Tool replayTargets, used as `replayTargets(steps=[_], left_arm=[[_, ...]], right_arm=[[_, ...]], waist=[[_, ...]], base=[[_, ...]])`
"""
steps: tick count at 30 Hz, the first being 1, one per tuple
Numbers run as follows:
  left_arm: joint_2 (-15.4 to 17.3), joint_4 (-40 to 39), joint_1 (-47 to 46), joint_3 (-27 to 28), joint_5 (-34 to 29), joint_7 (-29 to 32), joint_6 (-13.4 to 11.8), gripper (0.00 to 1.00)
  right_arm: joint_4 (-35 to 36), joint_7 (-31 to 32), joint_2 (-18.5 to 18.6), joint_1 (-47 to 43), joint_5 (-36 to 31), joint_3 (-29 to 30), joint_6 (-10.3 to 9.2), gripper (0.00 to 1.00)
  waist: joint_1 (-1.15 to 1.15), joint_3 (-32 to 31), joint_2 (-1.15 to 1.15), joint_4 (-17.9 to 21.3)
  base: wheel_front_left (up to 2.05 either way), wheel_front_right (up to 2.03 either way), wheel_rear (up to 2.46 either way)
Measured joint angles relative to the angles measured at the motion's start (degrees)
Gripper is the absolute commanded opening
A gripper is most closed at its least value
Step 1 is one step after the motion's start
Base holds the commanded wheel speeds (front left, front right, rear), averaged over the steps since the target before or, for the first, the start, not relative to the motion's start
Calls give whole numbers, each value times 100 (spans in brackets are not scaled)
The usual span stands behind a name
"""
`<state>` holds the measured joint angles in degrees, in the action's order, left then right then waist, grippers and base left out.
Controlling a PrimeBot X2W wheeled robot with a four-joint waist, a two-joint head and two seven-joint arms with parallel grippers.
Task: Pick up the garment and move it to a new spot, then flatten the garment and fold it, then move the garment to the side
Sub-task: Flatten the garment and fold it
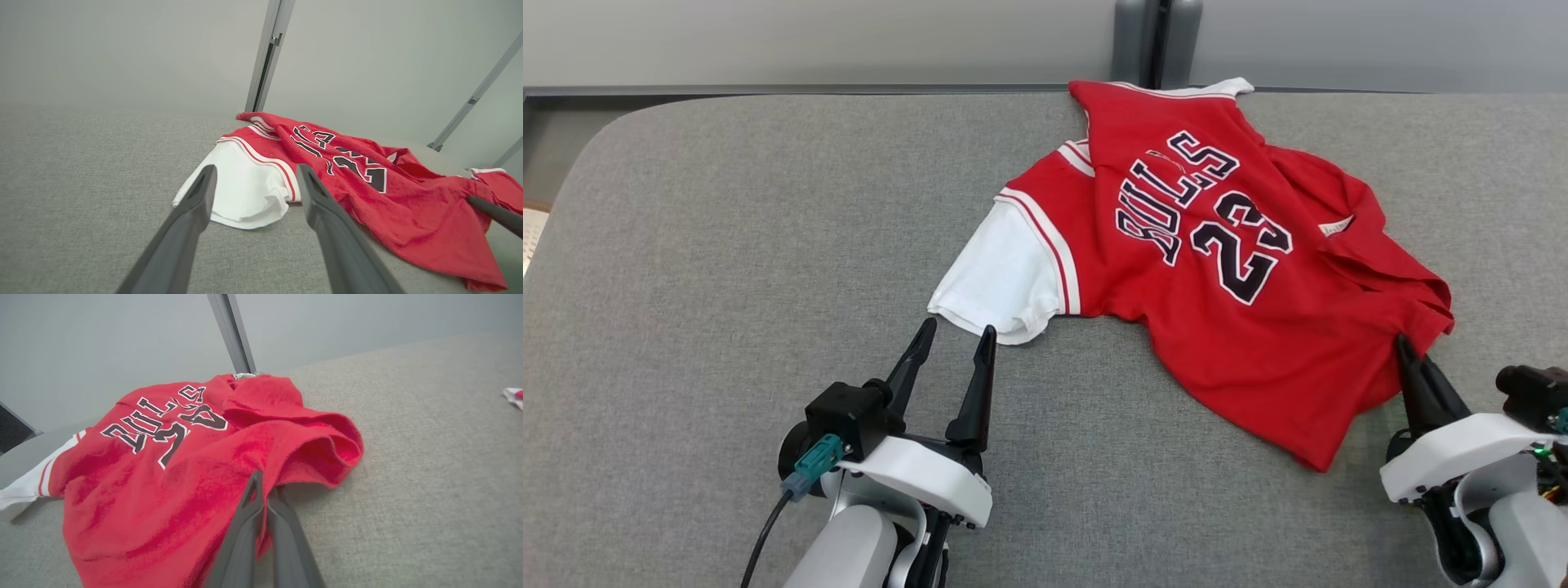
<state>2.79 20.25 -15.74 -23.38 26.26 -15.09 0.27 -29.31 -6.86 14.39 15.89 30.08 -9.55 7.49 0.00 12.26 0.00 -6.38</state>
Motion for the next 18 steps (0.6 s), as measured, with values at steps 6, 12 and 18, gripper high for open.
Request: replayTargets(steps=[6,12,18], left_arm=[[-2,34,45,2,22,0,18,100],[-2,48,165,-94,122,1,22,100],[-1,54,267,-196,203,0,26,100]], right_arm=[[567,492,506,-5,-366,102,0,0],[1352,1916,1025,-221,-697,310,0,0],[1947,3109,1260,-294,-572,366,0,0]], waist=[[0,-236,0,151],[0,-465,0,195],[0,-526,0,69]], base=[[0,0,0],[0,0,0],[0,0,0]])
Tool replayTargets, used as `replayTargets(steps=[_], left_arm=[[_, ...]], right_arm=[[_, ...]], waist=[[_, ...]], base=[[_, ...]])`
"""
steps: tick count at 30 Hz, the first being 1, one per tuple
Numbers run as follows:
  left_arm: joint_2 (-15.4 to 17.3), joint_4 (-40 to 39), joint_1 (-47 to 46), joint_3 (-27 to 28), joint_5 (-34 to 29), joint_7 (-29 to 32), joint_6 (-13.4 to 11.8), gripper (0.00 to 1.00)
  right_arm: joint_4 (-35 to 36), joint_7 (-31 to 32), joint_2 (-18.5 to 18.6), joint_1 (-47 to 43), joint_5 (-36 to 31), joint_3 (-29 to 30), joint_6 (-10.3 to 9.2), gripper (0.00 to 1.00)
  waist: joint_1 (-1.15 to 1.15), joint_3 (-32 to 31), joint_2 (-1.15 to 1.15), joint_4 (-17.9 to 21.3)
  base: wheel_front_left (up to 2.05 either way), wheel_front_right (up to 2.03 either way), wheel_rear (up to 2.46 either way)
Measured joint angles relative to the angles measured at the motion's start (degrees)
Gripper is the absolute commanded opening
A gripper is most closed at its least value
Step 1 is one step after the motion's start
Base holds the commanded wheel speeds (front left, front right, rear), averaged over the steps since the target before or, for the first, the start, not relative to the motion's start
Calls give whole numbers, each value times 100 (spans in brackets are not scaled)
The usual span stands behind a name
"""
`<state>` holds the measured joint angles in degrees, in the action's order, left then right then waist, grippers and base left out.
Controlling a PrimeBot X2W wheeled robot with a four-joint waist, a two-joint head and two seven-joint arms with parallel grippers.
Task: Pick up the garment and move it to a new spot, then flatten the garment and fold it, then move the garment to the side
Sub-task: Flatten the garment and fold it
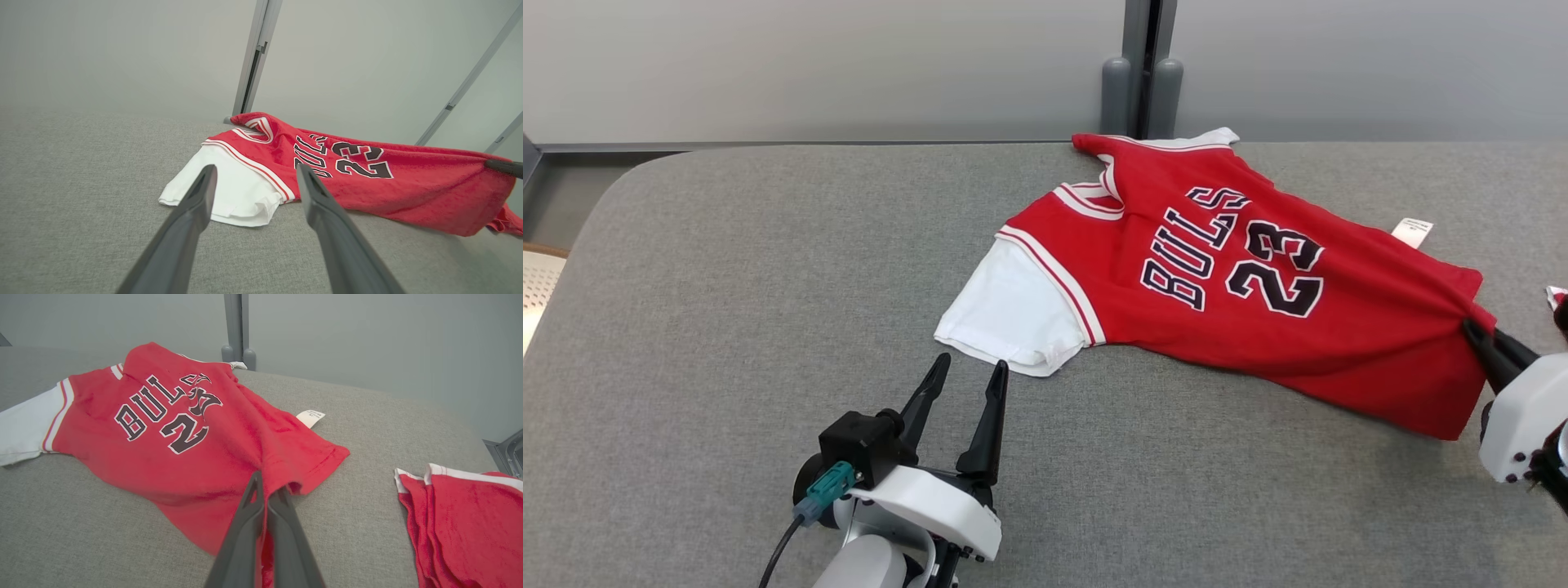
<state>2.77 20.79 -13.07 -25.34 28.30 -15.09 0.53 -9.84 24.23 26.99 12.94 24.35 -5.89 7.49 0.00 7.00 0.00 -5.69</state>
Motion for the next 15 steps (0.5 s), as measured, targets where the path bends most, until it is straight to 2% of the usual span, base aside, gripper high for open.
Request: replayTargets(steps=[3,6,15], left_arm=[[0,-27,-28,-42,7,1,-1,100],[0,-65,-107,-112,16,0,-1,100],[0,-130,-410,-282,55,0,-59,100]], right_arm=[[-8,58,59,242,21,49,1,0],[-301,49,87,534,65,12,1,0],[-1993,-641,258,1550,218,12,1,0]], waist=[[0,75,0,-84],[0,204,0,-174],[0,758,0,-466]], base=[[0,0,0],[0,0,0],[0,0,0]])
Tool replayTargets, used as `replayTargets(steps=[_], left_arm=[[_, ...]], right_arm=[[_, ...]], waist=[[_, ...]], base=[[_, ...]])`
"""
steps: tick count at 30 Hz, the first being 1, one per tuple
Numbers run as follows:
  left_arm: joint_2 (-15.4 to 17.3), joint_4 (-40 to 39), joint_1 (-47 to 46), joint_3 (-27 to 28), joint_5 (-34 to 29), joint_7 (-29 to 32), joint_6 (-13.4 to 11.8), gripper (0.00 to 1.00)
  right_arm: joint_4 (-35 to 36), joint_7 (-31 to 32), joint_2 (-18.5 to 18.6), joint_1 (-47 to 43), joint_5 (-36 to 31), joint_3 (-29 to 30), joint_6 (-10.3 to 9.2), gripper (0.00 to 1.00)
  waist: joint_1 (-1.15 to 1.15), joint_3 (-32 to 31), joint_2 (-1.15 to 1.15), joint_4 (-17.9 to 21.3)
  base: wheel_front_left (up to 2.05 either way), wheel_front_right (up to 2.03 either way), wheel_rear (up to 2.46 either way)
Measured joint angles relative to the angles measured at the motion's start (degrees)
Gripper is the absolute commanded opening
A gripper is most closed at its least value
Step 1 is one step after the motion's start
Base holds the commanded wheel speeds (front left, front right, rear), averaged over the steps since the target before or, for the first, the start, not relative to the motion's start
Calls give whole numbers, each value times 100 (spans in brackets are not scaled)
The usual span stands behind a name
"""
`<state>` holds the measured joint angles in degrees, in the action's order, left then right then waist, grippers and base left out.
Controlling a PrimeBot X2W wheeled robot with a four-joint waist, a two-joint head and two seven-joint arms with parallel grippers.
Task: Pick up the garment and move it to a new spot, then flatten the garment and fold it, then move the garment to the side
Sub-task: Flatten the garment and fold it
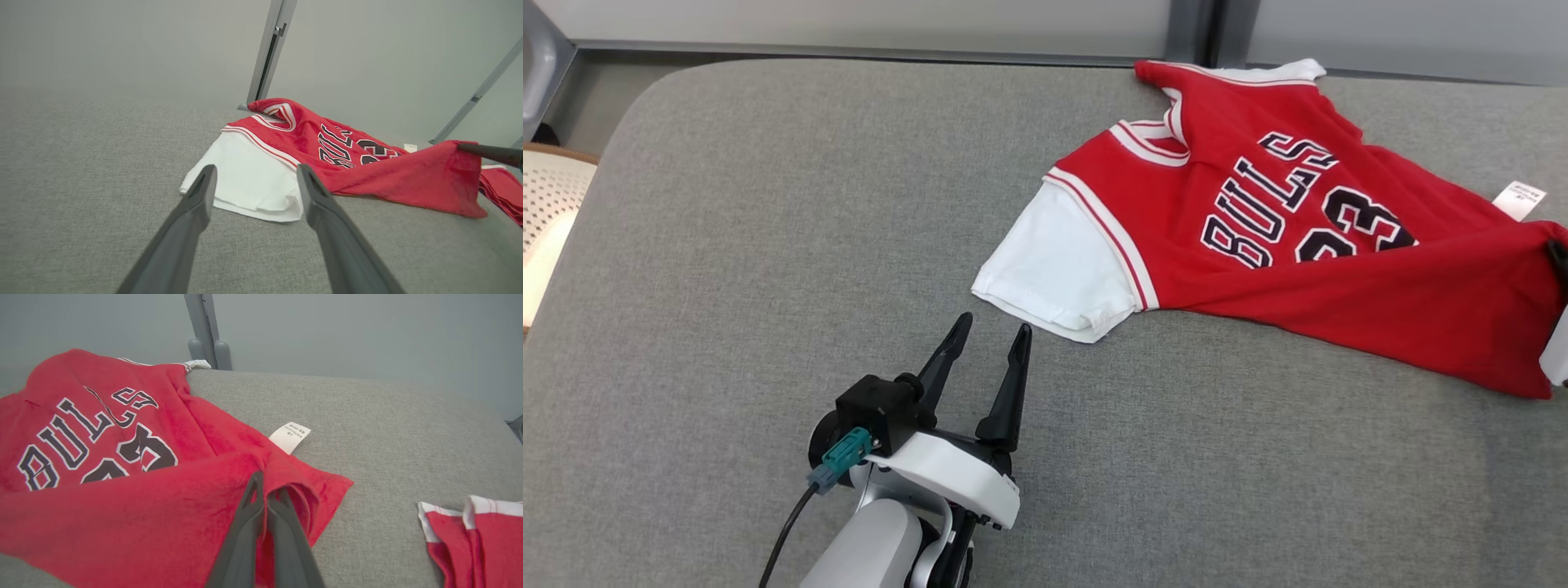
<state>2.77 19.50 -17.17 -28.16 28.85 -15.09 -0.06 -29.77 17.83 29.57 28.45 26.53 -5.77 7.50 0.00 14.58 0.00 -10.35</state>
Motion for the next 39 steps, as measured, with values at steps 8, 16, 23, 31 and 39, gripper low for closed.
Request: replayTargets(steps=[8,16,23,31,39], left_arm=[[2,1,-138,-43,5,0,-52,100],[0,45,-207,12,-12,0,-76,100],[-1,111,-168,288,-120,0,-43,100],[0,81,32,687,-213,0,8,100],[-5,88,291,1080,-264,0,109,100]], right_arm=[[-1263,-809,73,502,237,-320,0,100],[-1774,-1344,20,736,480,-692,0,100],[-1681,-1804,16,559,667,-1053,0,100],[-946,-2639,-257,-216,892,-1054,0,100],[-181,-3154,-890,-1236,665,-850,-1,100]], waist=[[0,291,0,-110],[0,271,0,74],[0,42,0,451],[0,-337,0,945],[0,-552,0,1347]], base=[[0,0,0],[0,0,0],[0,0,0],[0,0,0],[0,0,0]])
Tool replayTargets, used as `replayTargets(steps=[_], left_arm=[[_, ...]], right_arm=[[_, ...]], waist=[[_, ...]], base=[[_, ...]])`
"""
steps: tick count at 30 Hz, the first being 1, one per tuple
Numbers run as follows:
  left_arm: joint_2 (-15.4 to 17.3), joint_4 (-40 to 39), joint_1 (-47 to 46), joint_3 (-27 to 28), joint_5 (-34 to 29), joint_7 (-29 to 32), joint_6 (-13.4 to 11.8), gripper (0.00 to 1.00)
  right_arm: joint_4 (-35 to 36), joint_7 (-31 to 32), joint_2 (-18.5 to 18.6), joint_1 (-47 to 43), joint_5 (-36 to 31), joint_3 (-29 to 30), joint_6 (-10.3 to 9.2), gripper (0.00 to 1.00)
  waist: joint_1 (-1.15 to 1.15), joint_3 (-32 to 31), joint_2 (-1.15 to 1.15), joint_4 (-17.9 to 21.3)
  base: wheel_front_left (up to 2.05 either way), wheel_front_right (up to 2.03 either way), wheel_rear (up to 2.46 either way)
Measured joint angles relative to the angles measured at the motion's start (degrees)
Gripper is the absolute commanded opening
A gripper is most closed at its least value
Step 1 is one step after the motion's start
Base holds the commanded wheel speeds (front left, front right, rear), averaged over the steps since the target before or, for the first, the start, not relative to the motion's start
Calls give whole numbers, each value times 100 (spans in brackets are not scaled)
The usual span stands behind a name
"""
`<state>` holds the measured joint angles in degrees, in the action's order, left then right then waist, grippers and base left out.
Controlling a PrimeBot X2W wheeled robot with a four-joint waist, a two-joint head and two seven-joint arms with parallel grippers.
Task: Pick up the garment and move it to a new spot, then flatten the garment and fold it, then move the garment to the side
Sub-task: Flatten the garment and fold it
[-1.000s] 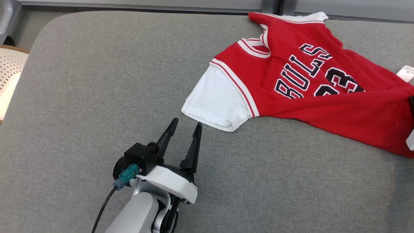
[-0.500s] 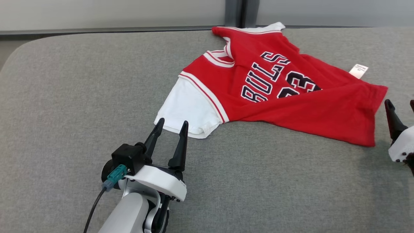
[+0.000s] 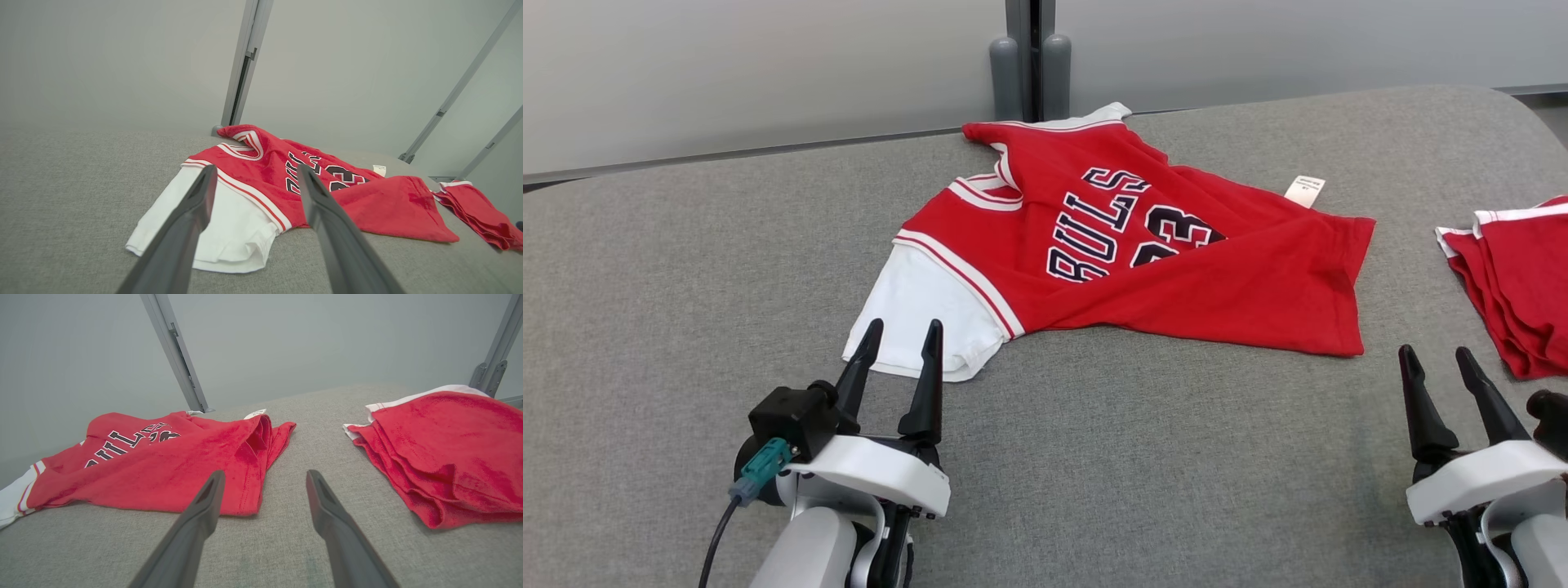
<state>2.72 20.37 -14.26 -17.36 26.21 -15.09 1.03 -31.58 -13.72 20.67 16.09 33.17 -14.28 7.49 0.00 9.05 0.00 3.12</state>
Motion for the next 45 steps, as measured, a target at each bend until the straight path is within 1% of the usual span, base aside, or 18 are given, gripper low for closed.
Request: replayTargets(steps=[4,9,10,12,16,17,19,22,27,28,29,30,33,35,37,39,41,45], left_arm=[[4,4,13,153,-58,0,0,100],[2,147,-17,365,-315,0,-16,100],[27,503,-166,444,-469,-1,-68,100],[157,964,-354,436,-789,0,-225,100],[255,1881,-922,602,-879,4,-565,100],[270,2107,-1063,598,-914,76,-605,100],[271,2461,-1257,597,-899,156,-604,100],[277,2948,-1477,550,-855,444,-505,100],[318,3364,-1764,454,-860,546,-382,100],[313,3418,-1797,431,-851,547,-300,78],[305,3462,-1812,412,-845,547,-233,12],[293,3504,-1841,394,-839,533,-187,0],[208,3595,-1873,431,-654,425,-9,0],[126,3606,-1870,543,-399,372,174,0],[62,3594,-1830,645,-82,333,363,0],[34,3533,-1789,656,77,267,443,0],[26,3410,-1790,644,158,187,490,0],[19,3151,-1772,603,267,87,530,0]], right_arm=[[185,-78,-241,-304,-198,330,0,100],[505,-99,-423,-355,-433,390,1,100],[550,-88,-455,-355,-455,408,0,100],[578,-41,-475,-355,-460,433,0,100],[619,-20,-510,-353,-488,436,0,100],[624,-14,-514,-352,-489,441,0,100],[617,-13,-532,-347,-490,470,0,100],[599,-13,-560,-320,-506,491,0,100],[532,-13,-590,-274,-531,489,0,100],[516,-14,-595,-259,-531,502,0,100],[500,-16,-598,-249,-531,526,0,100],[474,-24,-600,-238,-532,557,0,100],[381,-36,-614,-218,-558,647,0,100],[321,-38,-661,-198,-537,666,0,100],[272,-12,-738,-174,-331,642,0,100],[157,30,-703,-132,-315,560,2,100],[3,70,-687,-47,-193,619,0,100],[-341,269,-699,150,3,558,-1,100]], waist=[[0,-16,0,61],[0,77,0,112],[0,138,0,138],[0,206,0,164],[0,366,0,218],[0,406,0,232],[0,473,0,263],[0,550,0,314],[0,610,0,322],[0,610,0,312],[0,610,0,298],[0,607,0,279],[0,579,0,197],[0,551,0,128],[0,518,0,47],[0,487,0,-40],[0,461,0,-130],[0,412,0,-292]], base=[[0,0,0],[0,0,0],[0,0,0],[0,0,0],[0,0,0],[0,0,0],[0,0,0],[0,0,0],[0,0,0],[0,0,0],[0,0,0],[0,0,0],[0,0,0],[0,0,0],[0,0,0],[0,0,0],[0,0,0],[0,0,0]])
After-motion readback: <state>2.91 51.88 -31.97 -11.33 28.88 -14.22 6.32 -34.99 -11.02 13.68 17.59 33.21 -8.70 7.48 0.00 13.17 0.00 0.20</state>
